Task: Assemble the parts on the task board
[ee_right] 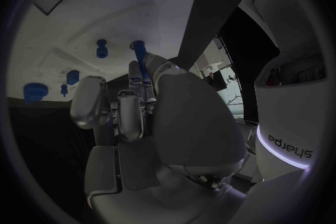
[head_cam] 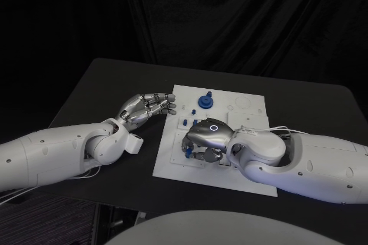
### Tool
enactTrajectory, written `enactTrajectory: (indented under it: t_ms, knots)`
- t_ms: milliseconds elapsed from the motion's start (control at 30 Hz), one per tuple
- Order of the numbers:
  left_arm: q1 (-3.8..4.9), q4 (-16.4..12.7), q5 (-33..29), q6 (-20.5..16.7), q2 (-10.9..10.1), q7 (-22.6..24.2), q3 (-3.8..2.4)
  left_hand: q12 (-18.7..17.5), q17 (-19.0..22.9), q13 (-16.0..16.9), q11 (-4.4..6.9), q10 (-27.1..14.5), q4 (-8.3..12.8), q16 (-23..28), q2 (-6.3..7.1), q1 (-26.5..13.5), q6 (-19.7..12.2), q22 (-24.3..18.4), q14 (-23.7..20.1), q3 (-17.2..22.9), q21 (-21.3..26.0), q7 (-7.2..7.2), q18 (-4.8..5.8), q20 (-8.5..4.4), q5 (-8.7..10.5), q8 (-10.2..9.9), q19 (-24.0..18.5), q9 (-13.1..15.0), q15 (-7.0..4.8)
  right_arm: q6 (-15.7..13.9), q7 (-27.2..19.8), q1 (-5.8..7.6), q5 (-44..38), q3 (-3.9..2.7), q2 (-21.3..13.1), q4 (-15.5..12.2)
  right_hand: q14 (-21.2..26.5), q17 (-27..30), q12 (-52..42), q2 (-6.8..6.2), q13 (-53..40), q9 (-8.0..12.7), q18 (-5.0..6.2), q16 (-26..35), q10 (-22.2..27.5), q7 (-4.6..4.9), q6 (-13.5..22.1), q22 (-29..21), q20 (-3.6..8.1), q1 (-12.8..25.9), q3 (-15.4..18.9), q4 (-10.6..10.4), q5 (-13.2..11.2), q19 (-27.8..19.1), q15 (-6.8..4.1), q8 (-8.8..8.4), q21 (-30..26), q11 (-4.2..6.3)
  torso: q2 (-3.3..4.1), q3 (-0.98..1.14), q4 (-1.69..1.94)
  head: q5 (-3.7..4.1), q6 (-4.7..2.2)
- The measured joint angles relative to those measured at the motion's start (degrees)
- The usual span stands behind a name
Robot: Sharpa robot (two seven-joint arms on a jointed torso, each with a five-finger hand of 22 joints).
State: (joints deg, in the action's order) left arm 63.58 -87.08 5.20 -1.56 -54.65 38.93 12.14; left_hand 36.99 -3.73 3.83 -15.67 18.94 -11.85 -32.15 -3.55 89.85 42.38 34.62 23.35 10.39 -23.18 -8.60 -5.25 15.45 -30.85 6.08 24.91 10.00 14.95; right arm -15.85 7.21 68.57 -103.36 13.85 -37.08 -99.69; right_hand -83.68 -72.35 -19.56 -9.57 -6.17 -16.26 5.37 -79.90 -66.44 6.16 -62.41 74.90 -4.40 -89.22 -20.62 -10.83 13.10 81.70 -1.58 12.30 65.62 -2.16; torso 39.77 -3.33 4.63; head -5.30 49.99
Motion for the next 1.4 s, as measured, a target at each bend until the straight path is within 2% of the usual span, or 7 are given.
enactTrajectory:
  t_ms: [67, 100, 700, 1000, 1067, 1400]
  knots:
    - [-0.02, 0.03, 0.00, 0.02, 0.01, 0.00, 0.00, 0.00, 0.00, 0.00, 0.00, 0.00, 0.16, 0.00, -0.20, -0.20, 0.00, 0.00, 0.00, 0.16, 0.00, 0.00, 0.00, 0.00, 0.00, 0.00, 0.00, -0.07, 0.00, -0.17, -0.05, -0.06, -0.04, 0.00, 0.04, 0.07, 0.00, 0.00, 0.00, 0.01, 0.01, -0.18, 0.00, 0.00, 0.00, 0.00, 0.00, 0.00, 0.00, -0.01, -0.02, 0.02, 0.20, 0.00, 0.00, -0.05, 0.00, 0.00, 0.00, -0.02, 0.00, -0.01, 0.00]
    - [-0.04, 0.04, 0.00, 0.03, 0.01, 0.00, 0.00, 0.00, 0.00, 0.00, 0.00, 0.00, 0.16, 0.00, -0.20, -0.20, 0.00, 0.00, 0.00, 0.16, 0.00, 0.00, 0.00, 0.00, 0.00, 0.00, 0.00, -0.06, 0.00, -0.27, -0.08, -0.10, -0.07, 0.00, 0.07, 0.13, 0.00, 0.00, 0.00, 0.01, -0.02, -1.19, 0.00, 0.00, 0.00, 0.01, 0.01, 0.00, 0.00, -0.02, -0.02, 0.02, 0.20, 0.00, 0.00, -0.05, 0.00, -0.01, 0.00, -0.02, 0.00, -0.01, 0.00]
    - [-0.18, 0.17, -0.01, 0.31, 0.13, 0.00, 0.00, 0.00, 0.00, 0.00, 0.00, 0.00, 0.16, 0.00, -0.20, -0.20, 0.00, 0.05, -0.21, 0.16, 0.00, 0.00, 0.00, 0.00, 0.00, 0.00, 0.00, -0.06, -0.21, -0.70, -0.34, -0.24, -0.19, 0.03, 0.38, 0.48, 0.00, 0.80, 0.10, 0.07, -0.21, -1.31, 0.01, 0.26, -0.19, -0.23, -0.06, 0.00, 0.00, -0.23, 0.06, 0.41, 0.45, 0.00, 0.00, 0.17, -0.90, -0.22, 0.02, -0.02, 0.01, -0.01, 0.00]
    - [-0.24, 0.22, -0.01, 0.39, 0.17, 0.00, 0.00, 0.00, 0.00, 0.00, 0.00, 0.00, 0.00, 0.00, -0.20, -0.20, -0.20, 0.04, -0.21, 0.31, 0.00, -0.20, 0.00, 0.00, 0.00, 0.00, 0.00, -0.11, -0.21, -0.68, -0.34, -0.24, -0.20, 0.02, 0.26, 0.53, 0.00, 1.06, 0.31, 0.06, -0.54, -2.93, 0.01, 0.49, -0.18, -0.20, -0.06, 0.00, 0.16, -0.22, -0.26, 1.05, 0.83, -0.16, 0.00, 0.16, -1.12, -0.23, 0.01, -0.01, 0.00, -0.10, 0.00]
    - [-0.26, 0.22, -0.01, 0.40, 0.17, 0.00, 0.00, 0.00, 0.00, 0.00, 0.00, 0.00, 0.00, 0.00, -0.25, -0.25, -0.20, 0.04, -0.25, 0.32, 0.00, -0.21, 0.00, 0.00, 0.00, 0.00, 0.00, -0.11, -0.17, -0.68, -0.32, -0.24, -0.21, 0.02, 0.12, 0.52, 0.00, 1.06, 0.31, 0.05, -0.63, -3.94, 0.01, 0.70, -0.20, -0.49, -0.36, 0.00, 0.20, -0.22, -0.09, 1.22, 0.90, -0.20, 0.00, 0.16, -1.12, -0.21, 0.01, -0.01, -0.01, -0.16, 0.00]
    - [-0.34, 0.23, -0.01, 0.44, 0.15, 0.00, 0.00, 0.00, 0.00, 0.01, -0.21, -0.21, -0.16, 0.00, -0.44, -0.44, -0.20, 0.10, -0.42, 0.47, 0.00, -0.20, 0.00, 0.00, 0.00, 0.00, 0.00, -0.16, 0.00, -0.68, -0.17, -0.32, -0.26, 0.13, -0.45, 0.16, -0.20, 1.04, 0.34, -0.07, -1.04, -4.97, 0.01, 0.70, -0.54, -1.05, -1.05, 0.00, 0.20, -0.31, -0.02, 1.61, 1.51, -0.21, -0.20, 1.17, -1.12, 0.10, 0.00, 0.01, -0.02, -0.03, 0.00]
